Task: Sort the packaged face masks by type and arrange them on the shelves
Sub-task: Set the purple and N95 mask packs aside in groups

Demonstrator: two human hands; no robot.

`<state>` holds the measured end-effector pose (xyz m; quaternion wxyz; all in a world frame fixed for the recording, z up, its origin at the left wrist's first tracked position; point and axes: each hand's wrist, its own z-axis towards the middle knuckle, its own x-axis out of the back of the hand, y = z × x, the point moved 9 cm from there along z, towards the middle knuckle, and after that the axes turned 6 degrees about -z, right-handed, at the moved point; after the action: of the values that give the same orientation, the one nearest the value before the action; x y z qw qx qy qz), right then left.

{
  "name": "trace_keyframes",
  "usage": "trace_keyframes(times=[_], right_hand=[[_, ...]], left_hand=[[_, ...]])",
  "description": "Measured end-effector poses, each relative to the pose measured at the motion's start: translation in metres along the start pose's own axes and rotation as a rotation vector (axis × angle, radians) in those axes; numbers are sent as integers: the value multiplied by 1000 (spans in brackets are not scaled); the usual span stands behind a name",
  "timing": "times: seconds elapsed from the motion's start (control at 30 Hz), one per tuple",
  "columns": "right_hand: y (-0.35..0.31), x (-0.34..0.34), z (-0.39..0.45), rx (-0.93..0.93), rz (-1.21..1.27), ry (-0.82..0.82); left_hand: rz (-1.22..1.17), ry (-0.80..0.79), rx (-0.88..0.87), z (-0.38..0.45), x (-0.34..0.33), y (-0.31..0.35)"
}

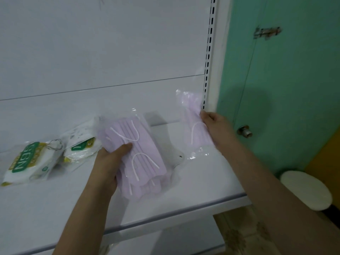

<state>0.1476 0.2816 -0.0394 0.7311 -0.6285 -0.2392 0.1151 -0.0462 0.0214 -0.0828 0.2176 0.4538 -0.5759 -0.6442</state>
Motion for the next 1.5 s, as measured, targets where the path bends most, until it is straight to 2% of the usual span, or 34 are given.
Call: trace_keyframes(times=[0.07,0.1,0.27,0.3,0.4,0.43,0.5,0.57,0.67,0.77,0.83,0.9,1.0,1.07,1.13,1.27,1.37,1.5], right_hand=[[-12,-11,-12,47,-115,-26],[-19,-21,-21,68,-96,-69],[-31,-90,-53,101,171,-379],[-33,-103,-57,115,146,-393],[-37,-113,-55,262,-200,-223],[-40,-126,-58,281,-233,-236],[-42,-154,-71,210,-98,-358],[-47,-177,-81,172,19,-432],[-57,-203,-94,207,1,-545],[-73,-218,-104,228,64,-628],[-77,-219,-103,253,104,-581],[-68,-225,-106,218,115,-607],[-60,-241,-117,216,-55,-638],[-66,-248,-118,181,-90,-584],[-82,-266,-124,149,70,-622],[-122,-335,-160,-53,449,-831],[-151,-392,-187,-50,473,-955],[-176,-465,-210,64,278,-871]], left_hand=[[-15,-12,-2,0,-7,-3],[-29,-20,0,-2,-12,-4],[-83,-68,11,-13,-26,-1],[-87,-71,2,-13,-18,4],[-98,-167,-25,-18,-18,15],[-63,-198,-55,-19,-13,19],[51,-216,-128,-23,-2,31],[118,-138,-182,-24,23,41],[119,-89,-237,-31,57,60],[189,-105,-299,-37,76,76],[318,-135,-286,-39,78,76],[466,-166,-225,-40,80,58],[598,-166,-78,-49,92,27],[626,-111,-84,-54,106,28],[602,-34,-110,-58,125,46],[443,120,-179,-71,185,95],[477,133,-173,-90,252,139],[706,79,-6,-116,363,195]])
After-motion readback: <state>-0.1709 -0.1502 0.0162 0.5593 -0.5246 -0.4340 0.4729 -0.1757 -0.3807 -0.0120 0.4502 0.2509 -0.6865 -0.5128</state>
